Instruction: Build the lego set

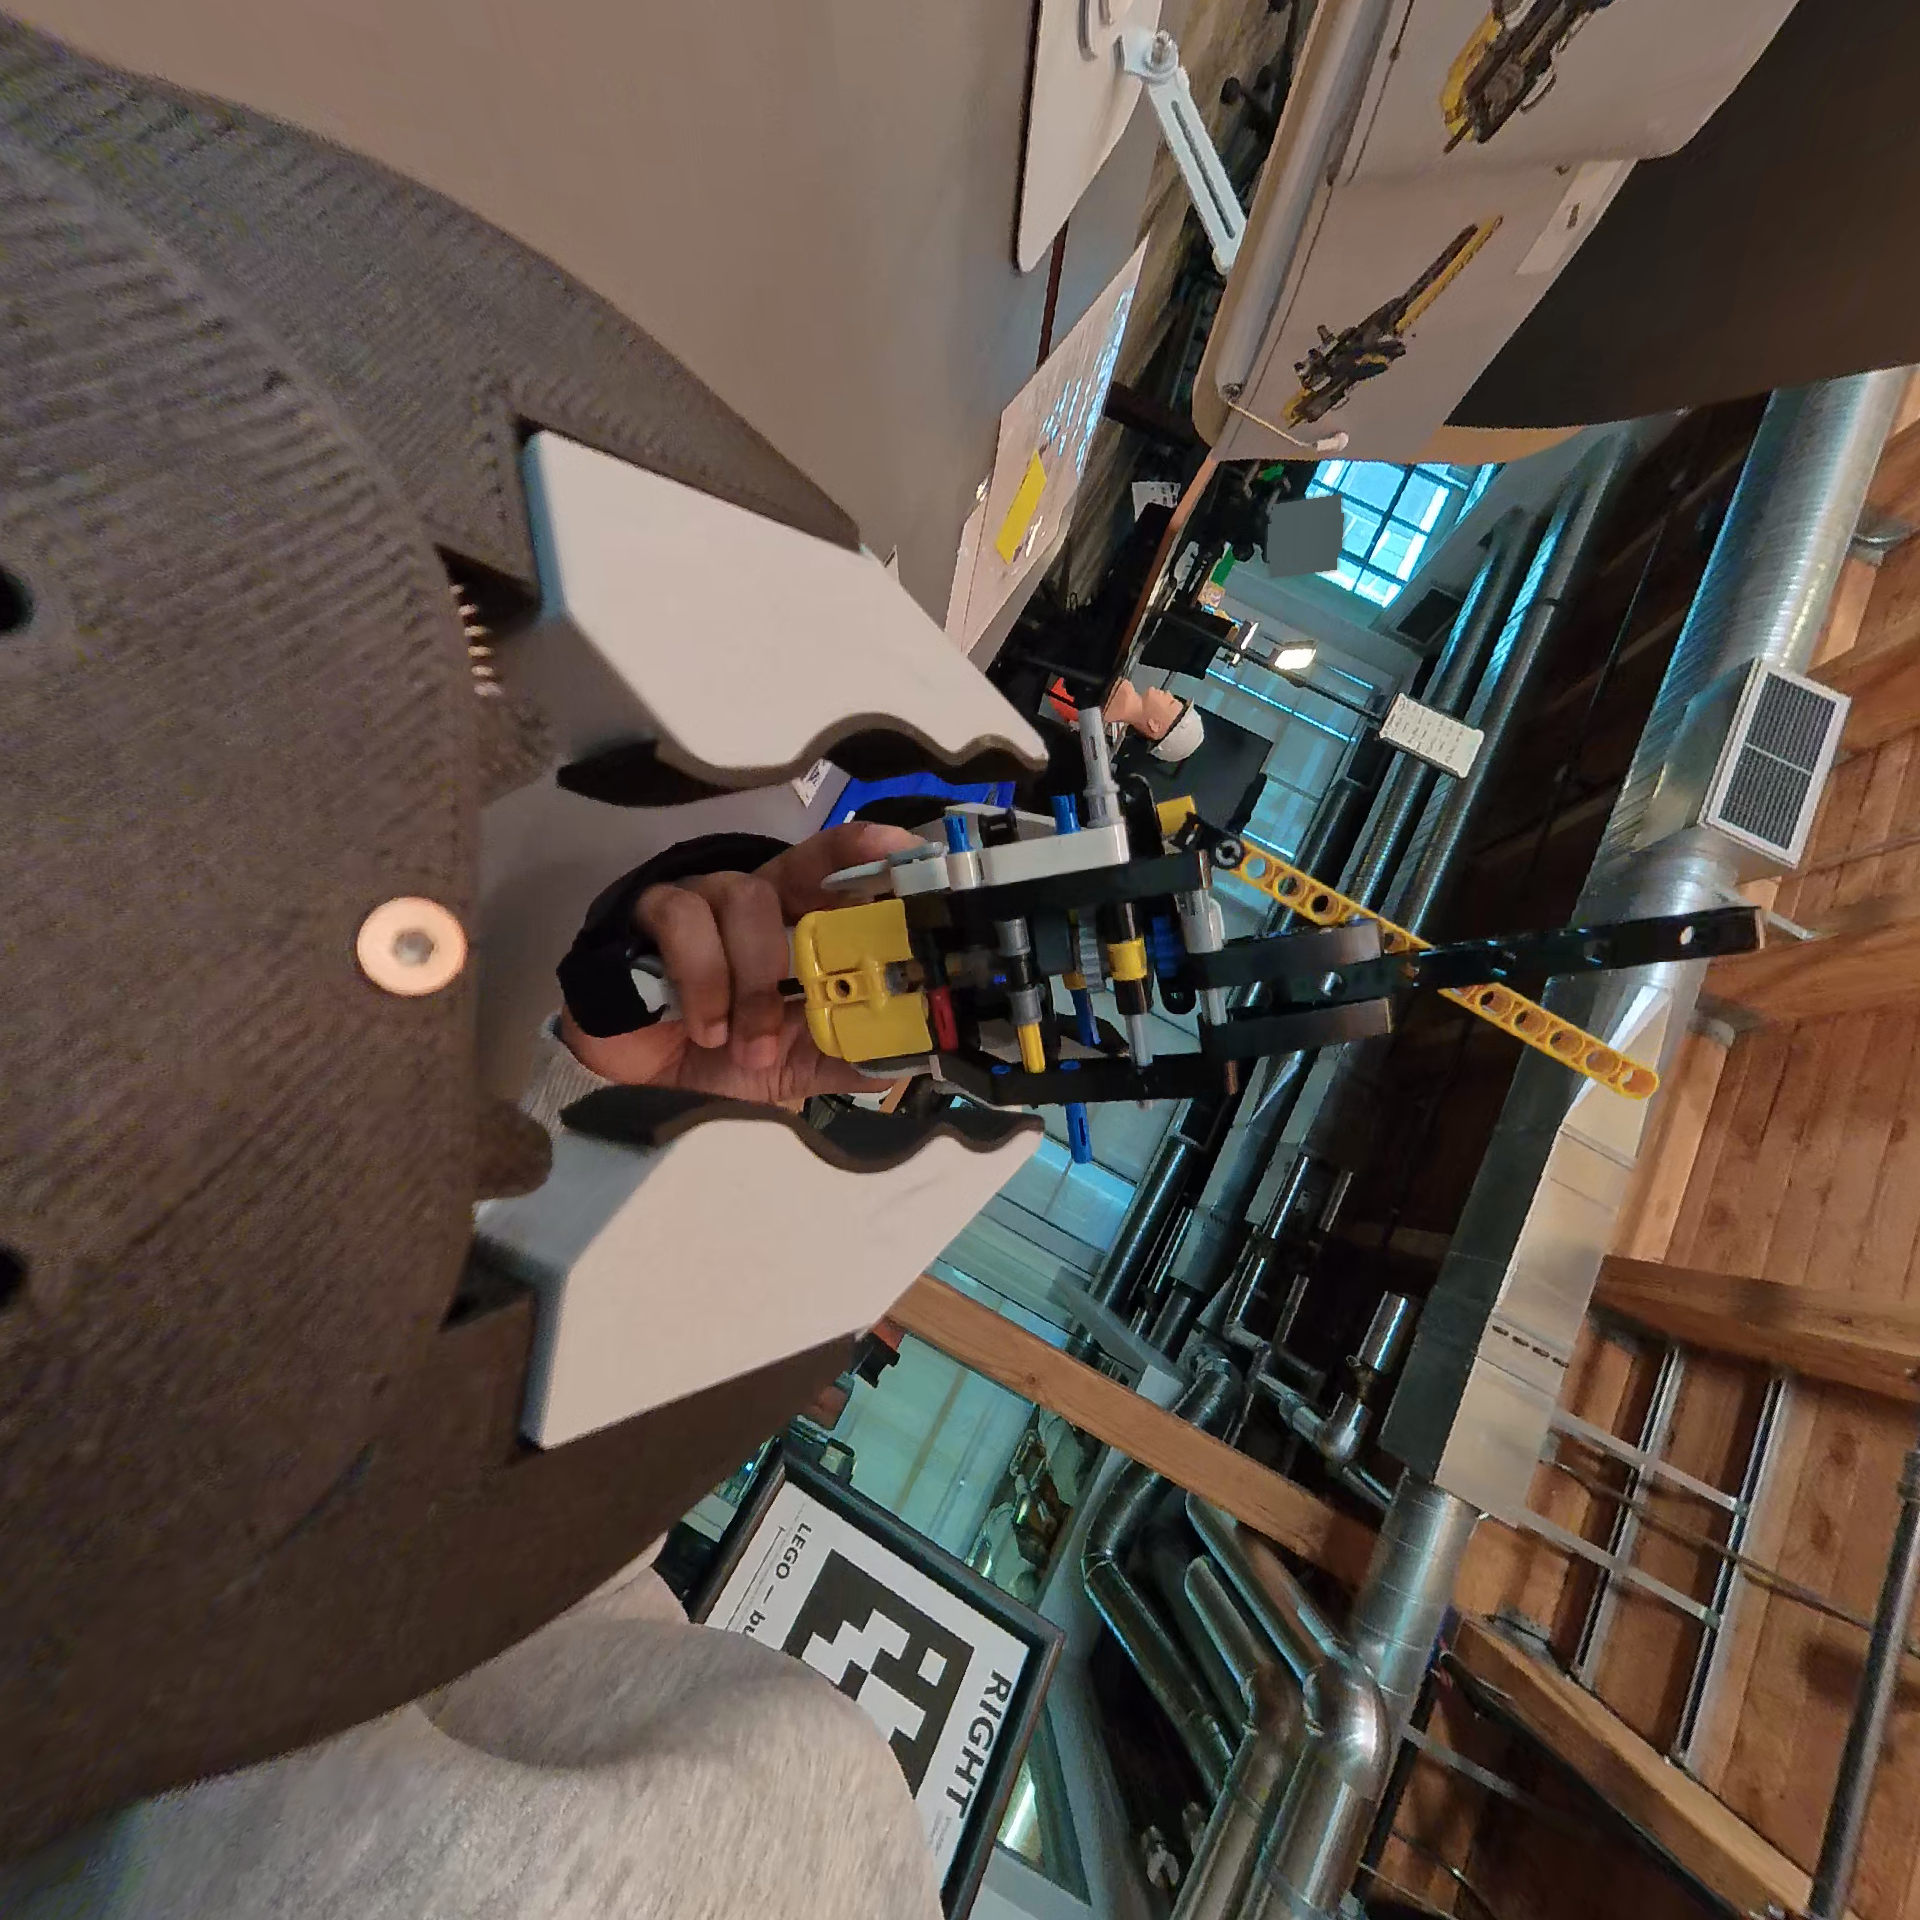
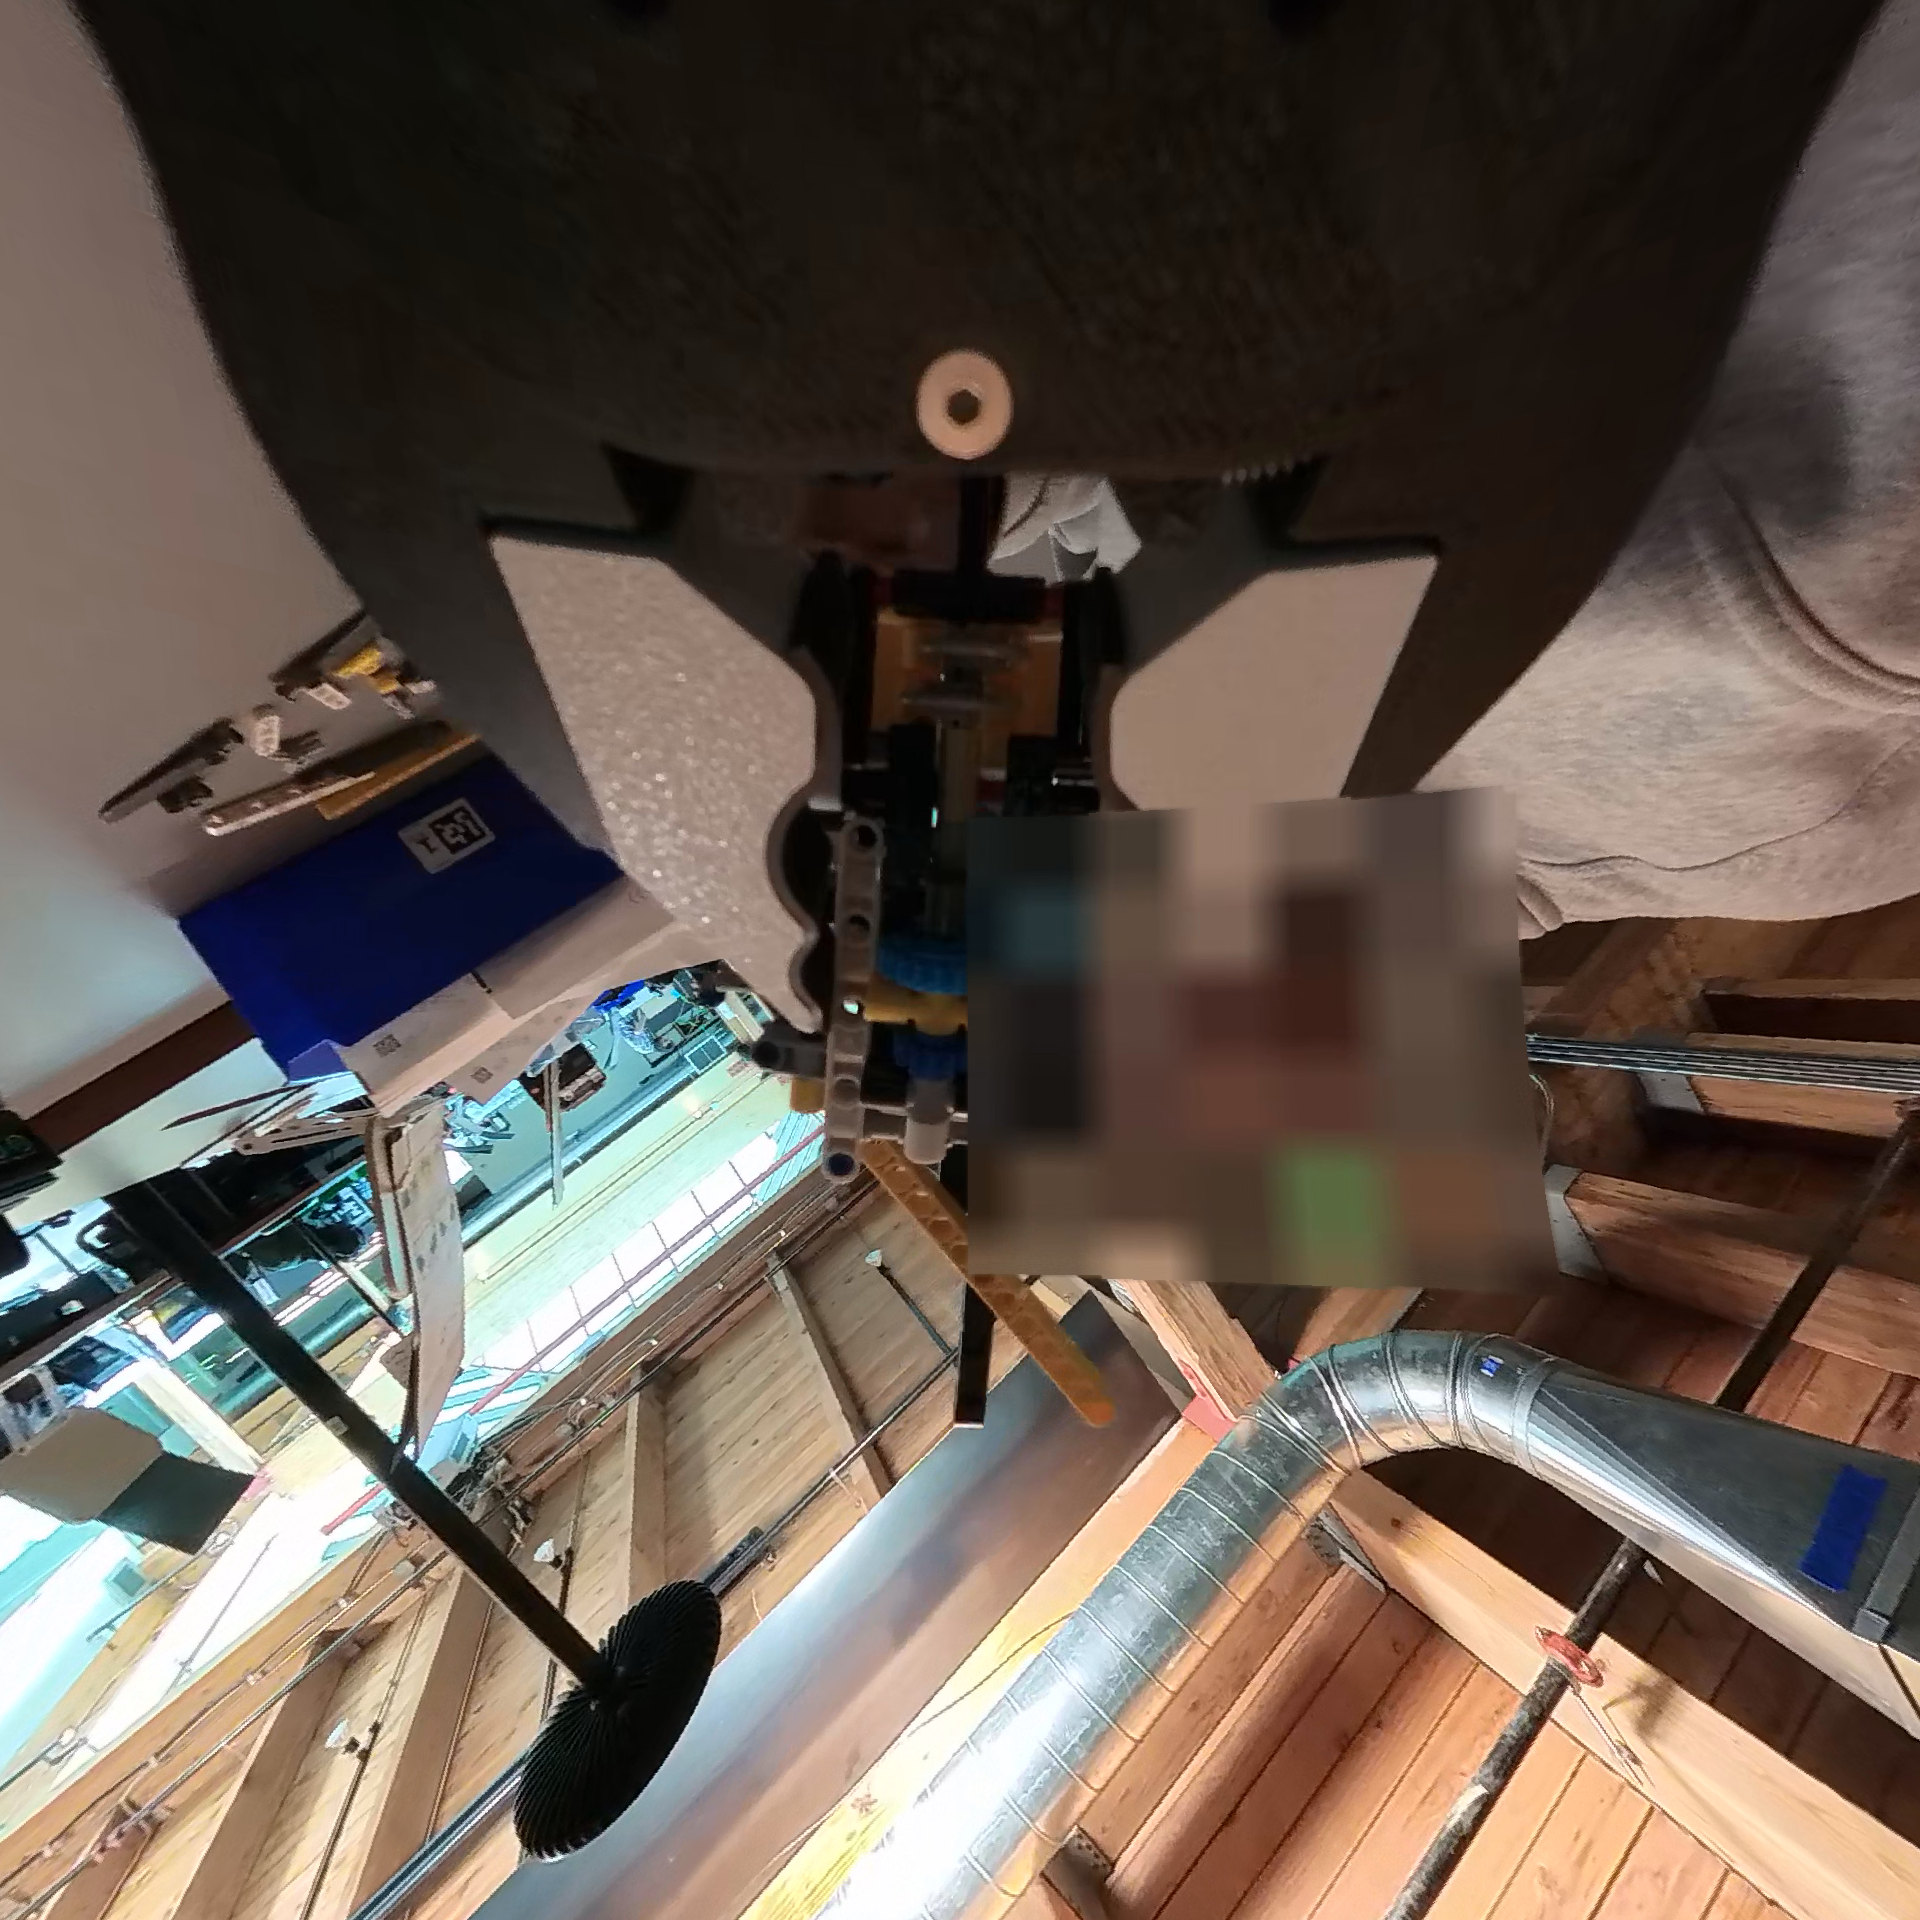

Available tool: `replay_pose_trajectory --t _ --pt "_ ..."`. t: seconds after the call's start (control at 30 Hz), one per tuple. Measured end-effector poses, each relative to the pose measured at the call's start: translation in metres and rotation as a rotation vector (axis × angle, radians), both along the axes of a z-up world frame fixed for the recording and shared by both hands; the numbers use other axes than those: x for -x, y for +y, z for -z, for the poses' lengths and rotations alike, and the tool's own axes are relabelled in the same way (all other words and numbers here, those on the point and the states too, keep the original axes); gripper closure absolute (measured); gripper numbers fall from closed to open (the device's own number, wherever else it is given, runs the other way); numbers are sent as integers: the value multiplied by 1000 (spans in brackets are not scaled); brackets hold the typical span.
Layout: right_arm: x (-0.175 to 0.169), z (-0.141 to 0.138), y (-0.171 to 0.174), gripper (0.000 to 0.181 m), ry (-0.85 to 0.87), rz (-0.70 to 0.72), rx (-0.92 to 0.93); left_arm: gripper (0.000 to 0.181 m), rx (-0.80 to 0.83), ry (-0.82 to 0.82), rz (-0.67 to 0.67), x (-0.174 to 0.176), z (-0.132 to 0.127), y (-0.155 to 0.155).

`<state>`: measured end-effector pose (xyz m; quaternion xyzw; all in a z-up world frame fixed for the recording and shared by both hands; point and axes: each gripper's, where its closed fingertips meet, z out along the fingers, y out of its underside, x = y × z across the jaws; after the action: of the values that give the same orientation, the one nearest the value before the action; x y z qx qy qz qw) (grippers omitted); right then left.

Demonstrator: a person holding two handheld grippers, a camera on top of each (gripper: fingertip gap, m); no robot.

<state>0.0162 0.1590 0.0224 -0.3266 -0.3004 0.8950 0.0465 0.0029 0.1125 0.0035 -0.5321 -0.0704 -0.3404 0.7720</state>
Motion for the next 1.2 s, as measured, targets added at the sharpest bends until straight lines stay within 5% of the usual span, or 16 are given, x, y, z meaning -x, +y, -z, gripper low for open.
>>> replay_pose_trajectory --t 1.2 --pt "-22 -20 -30 134 110 -259 73 115 -50 27 -9 -1 -7 -7"
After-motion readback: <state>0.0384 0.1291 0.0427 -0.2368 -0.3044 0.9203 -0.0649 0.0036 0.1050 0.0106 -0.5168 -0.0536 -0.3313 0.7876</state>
